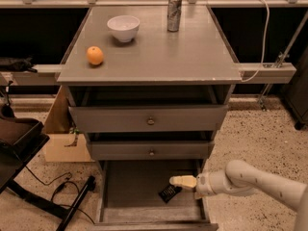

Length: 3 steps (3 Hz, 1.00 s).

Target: Place rxbar chocolate into bottom drawer

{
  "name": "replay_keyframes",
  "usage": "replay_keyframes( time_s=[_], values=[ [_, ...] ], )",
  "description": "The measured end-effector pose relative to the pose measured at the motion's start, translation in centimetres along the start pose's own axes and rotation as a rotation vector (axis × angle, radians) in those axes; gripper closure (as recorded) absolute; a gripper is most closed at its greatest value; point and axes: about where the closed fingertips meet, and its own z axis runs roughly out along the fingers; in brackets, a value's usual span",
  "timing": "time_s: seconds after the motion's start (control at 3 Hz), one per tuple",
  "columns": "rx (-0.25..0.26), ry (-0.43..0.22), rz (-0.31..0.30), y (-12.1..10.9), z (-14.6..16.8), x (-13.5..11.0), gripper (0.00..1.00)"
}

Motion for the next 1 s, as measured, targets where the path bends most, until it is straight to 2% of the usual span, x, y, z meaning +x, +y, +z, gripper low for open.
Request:
replay_keyframes(
  time_s=[0.33, 0.67, 1.0],
  values=[
    [0.058, 0.067, -0.036, 3.3, -3.9, 3.8, 0.0],
    [0.177, 0.133, 0.004, 7.6, -8.4, 9.7, 0.0],
    [0.252, 0.117, -0.002, 11.0, -12.0, 12.6, 0.0]
  ],
)
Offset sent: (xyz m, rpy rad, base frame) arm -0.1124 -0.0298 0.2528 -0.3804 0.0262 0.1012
